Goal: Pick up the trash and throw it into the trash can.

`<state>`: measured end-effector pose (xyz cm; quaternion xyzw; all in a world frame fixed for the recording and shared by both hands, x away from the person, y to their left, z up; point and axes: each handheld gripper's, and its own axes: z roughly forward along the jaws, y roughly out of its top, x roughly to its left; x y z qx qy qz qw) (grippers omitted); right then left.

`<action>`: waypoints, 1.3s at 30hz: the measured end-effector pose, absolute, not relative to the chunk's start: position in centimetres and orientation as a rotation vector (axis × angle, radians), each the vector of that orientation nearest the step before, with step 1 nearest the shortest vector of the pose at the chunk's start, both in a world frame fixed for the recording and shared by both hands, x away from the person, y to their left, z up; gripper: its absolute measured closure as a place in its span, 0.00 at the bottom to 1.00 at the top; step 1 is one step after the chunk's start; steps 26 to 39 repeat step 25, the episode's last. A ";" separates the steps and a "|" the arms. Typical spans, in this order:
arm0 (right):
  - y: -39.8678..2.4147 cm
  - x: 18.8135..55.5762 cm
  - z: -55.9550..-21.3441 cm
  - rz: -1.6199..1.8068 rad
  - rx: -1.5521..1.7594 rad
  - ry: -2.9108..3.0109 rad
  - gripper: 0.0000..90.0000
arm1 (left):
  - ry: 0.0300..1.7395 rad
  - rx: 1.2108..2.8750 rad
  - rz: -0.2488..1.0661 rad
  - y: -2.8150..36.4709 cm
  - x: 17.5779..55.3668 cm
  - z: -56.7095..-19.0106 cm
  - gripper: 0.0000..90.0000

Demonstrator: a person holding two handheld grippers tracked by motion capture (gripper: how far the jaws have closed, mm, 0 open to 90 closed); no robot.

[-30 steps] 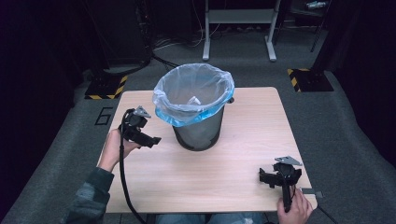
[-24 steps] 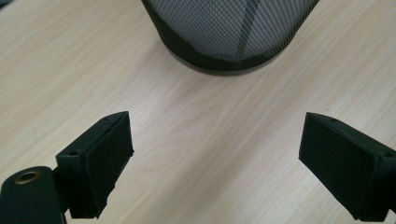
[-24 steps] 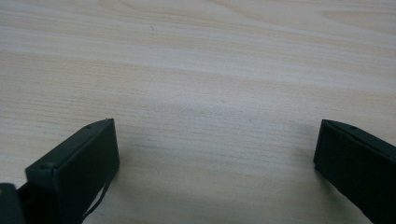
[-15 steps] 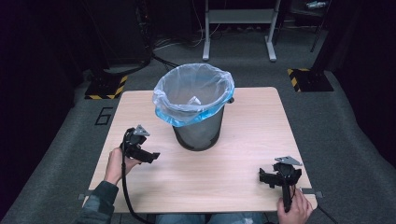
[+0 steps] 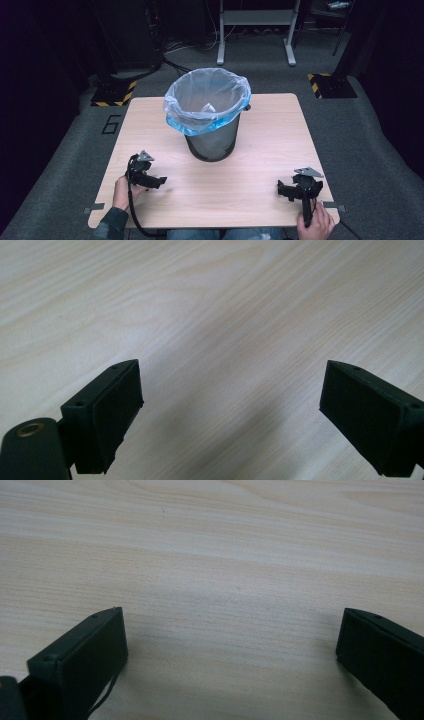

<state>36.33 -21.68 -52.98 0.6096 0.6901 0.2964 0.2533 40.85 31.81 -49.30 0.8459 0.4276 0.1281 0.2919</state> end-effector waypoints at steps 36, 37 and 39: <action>-21.7 36.3 -53.0 0.806 1.657 1.876 0.00 | 1.154 2.086 0.497 32.9 38.4 -53.0 0.07; -21.7 36.3 -53.0 0.806 1.657 1.876 0.00 | 1.154 2.086 0.497 32.9 38.4 -53.0 0.07; -21.7 36.3 -53.0 0.806 1.657 1.876 0.00 | 1.154 2.086 0.497 32.9 38.4 -53.0 0.07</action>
